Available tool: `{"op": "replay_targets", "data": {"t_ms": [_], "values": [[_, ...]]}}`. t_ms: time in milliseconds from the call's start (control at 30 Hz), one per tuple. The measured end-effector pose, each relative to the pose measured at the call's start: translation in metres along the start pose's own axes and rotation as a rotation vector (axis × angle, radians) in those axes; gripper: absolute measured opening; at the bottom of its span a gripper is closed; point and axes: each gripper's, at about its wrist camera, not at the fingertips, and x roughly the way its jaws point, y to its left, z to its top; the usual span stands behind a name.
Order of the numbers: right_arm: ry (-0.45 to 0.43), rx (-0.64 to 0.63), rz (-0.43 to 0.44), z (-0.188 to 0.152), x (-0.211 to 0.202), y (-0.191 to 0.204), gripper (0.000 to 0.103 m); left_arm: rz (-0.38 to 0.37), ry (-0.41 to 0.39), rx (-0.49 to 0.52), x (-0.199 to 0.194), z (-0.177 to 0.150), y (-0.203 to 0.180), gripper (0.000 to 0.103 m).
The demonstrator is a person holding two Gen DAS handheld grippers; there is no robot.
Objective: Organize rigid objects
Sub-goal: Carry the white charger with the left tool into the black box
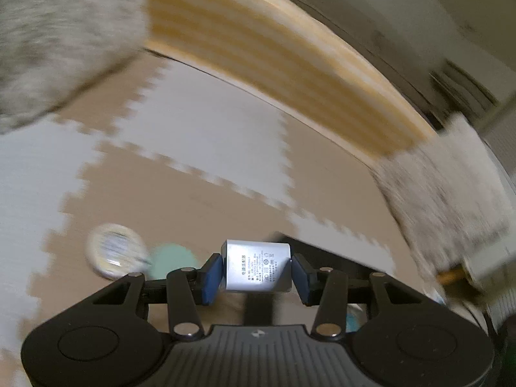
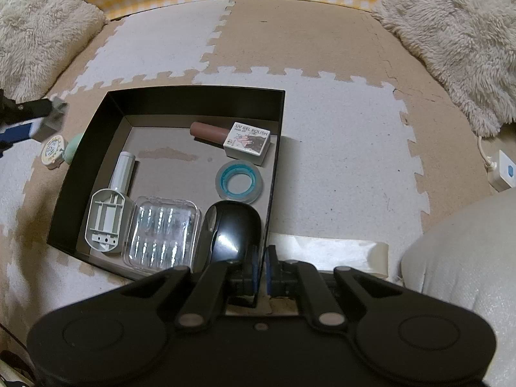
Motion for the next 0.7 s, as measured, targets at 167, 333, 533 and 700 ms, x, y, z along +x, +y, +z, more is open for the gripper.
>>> {"op": "replay_targets", "data": {"t_ms": [167,333,533,700], "values": [[0.001,-0.004,-0.002,0.0,0.0,0.0,0.005,-0.085,0.068,0.098,0.017,-0.022,-0.044,0.048],[0.001,-0.007,-0.003,0.0,0.0,0.0,0.005,-0.118,0.128,0.131,0.04,-0.039,-0.063,0.048],[0.002,-0.01,-0.006,0.001,0.0,0.001,0.005,-0.131,0.147,0.122,0.062,-0.048,-0.069,0.048],[0.002,-0.01,-0.006,0.001,0.0,0.001,0.005,-0.131,0.149,0.118,0.076,-0.05,-0.071,0.048]]}}
